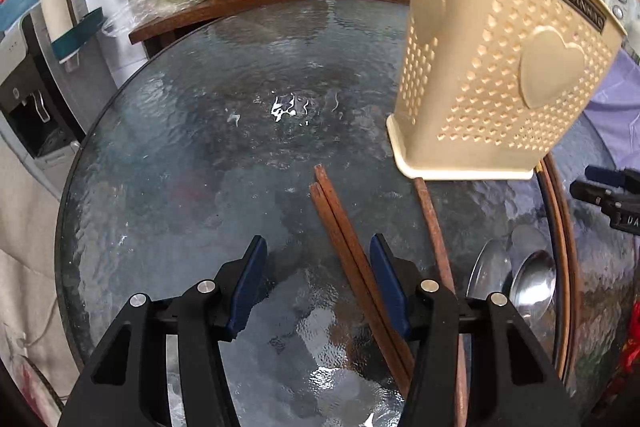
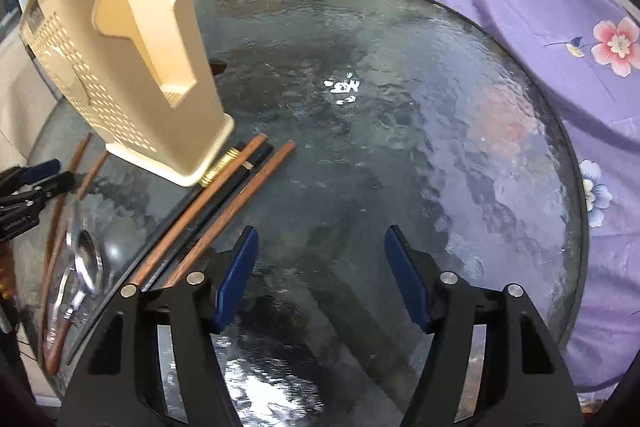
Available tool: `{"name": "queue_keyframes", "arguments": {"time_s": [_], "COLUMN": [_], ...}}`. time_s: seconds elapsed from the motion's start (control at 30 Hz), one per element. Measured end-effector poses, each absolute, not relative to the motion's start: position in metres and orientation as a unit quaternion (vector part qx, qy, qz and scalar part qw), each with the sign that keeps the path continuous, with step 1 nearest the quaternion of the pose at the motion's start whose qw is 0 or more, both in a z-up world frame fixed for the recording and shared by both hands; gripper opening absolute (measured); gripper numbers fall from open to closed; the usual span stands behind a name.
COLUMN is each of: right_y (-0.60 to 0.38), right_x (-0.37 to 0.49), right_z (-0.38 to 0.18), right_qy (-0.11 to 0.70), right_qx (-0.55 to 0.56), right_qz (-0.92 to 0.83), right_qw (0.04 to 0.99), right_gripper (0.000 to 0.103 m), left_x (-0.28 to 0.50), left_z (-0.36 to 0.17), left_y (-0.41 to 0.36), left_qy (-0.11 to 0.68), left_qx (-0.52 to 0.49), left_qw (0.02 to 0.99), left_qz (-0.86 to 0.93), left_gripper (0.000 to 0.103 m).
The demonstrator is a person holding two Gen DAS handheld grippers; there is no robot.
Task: Organize utensils
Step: 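Move the left tool toward a brown chopstick while the right tool approaches another chopstick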
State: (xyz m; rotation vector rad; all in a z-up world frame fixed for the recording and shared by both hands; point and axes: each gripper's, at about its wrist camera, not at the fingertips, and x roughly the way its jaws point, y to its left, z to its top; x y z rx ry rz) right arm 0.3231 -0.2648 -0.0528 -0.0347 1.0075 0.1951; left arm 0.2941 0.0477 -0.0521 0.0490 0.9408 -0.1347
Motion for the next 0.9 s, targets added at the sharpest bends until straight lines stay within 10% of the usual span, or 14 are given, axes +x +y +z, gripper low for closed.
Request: {"name": "queue_keyframes", "arguments": {"time_s": [0.9], "right_y": [-0.258], "right_x": [0.324], "right_z": [-0.053], "right_qy": [0.490], "right_qx": [-0.041], "right_qz": [0.089], "right_qw": [0.866], "right_gripper": [0.063], "left_x": [0.286], "left_z": [-0.050], "left_y": [0.063], "left_qy": [0.461], "left_qx": [0.044], "left_qw": [0.886], "left_qz": [-0.033], "left_gripper": [0.054]}}
